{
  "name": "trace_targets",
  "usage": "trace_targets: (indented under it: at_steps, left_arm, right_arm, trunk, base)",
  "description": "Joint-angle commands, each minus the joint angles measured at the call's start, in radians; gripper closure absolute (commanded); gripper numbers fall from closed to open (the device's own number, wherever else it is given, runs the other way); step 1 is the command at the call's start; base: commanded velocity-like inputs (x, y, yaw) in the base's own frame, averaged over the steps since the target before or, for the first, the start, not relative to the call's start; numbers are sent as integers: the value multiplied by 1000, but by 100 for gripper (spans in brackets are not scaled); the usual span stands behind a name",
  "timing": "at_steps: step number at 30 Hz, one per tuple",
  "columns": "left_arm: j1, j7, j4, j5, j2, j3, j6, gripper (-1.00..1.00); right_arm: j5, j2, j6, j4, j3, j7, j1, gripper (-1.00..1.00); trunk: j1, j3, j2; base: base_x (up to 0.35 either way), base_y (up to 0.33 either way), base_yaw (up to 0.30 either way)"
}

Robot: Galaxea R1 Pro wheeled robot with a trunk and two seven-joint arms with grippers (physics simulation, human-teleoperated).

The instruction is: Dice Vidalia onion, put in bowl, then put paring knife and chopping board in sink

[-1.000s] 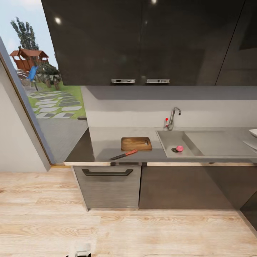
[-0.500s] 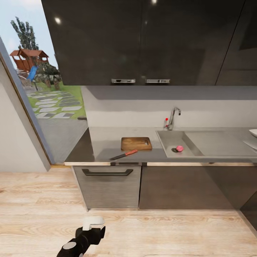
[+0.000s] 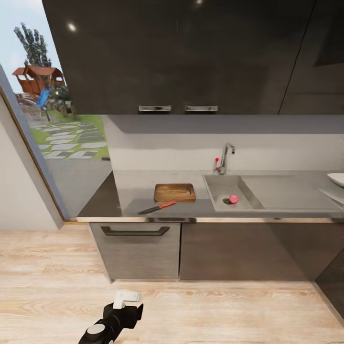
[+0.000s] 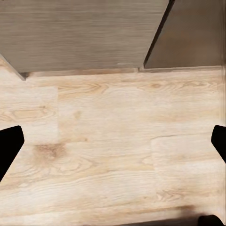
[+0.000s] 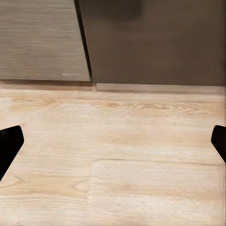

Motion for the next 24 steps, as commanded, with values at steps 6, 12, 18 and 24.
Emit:
trace_targets:
  at_steps: [6,12,18,24]
  left_arm:
    - [0,34,-2,-1,-2,-10,5,-100]
    - [0,79,-2,1,-2,-15,5,-100]
    - [0,88,-2,1,-2,-16,5,-100]
    - [0,90,-2,1,-2,-16,5,-100]
  right_arm:
    - [-5,0,-1,0,7,-1,-1,-100]
    - [-5,0,-1,0,7,-1,-1,-100]
    - [-5,0,-1,0,7,-1,-1,-100]
    - [-5,0,0,0,7,-1,-1,-100]
  trunk:
    - [1,-2,-2]
    - [1,-2,-2]
    - [1,-2,-2]
    - [1,-2,-2]
  base:
    - [49,-318,0]
    - [8,-319,0]
    - [1,-319,0]
    - [0,-319,0]
